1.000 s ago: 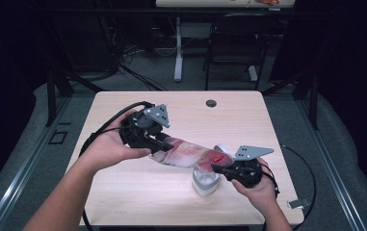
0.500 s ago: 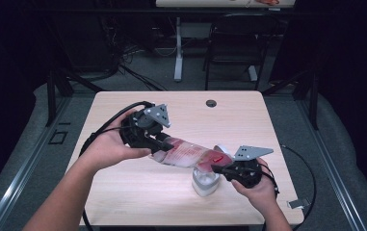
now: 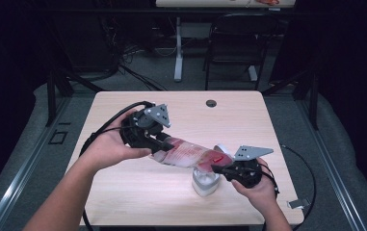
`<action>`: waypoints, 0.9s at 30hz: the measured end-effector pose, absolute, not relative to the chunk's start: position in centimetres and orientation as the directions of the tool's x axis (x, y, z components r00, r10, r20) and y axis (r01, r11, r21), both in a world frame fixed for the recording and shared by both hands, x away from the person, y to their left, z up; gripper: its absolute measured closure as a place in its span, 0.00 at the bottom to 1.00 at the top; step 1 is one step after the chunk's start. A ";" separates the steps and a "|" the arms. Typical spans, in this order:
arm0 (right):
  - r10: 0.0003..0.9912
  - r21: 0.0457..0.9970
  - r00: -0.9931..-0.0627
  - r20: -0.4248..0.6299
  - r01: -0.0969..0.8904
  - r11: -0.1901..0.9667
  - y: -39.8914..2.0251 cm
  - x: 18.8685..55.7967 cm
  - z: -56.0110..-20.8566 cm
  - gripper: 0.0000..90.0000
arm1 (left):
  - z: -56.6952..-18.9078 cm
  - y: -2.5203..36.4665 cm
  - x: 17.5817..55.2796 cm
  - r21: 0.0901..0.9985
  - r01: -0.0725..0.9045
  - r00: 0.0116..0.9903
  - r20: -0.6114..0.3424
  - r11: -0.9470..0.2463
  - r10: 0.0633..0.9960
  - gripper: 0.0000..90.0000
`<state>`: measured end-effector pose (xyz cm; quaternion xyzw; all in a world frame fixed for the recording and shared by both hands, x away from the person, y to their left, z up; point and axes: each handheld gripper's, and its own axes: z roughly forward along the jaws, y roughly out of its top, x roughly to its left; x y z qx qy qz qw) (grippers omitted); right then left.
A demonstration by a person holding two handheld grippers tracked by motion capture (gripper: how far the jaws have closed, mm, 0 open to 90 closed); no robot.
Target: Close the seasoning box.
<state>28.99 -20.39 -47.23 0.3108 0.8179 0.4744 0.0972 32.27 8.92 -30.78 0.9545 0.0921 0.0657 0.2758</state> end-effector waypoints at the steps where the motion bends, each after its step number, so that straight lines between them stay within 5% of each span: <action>1: 0.601 0.836 -0.788 0.136 0.416 0.357 -20.4 29.0 -47.2 0.98 | -30.8 8.9 32.3 0.539 0.141 0.974 0.074 -0.831 0.213 0.82; 27: 0.598 0.833 -0.790 0.137 0.418 0.362 -20.5 29.0 -47.3 0.98 | -30.7 8.7 32.2 0.540 0.131 0.976 0.079 -0.831 0.205 0.81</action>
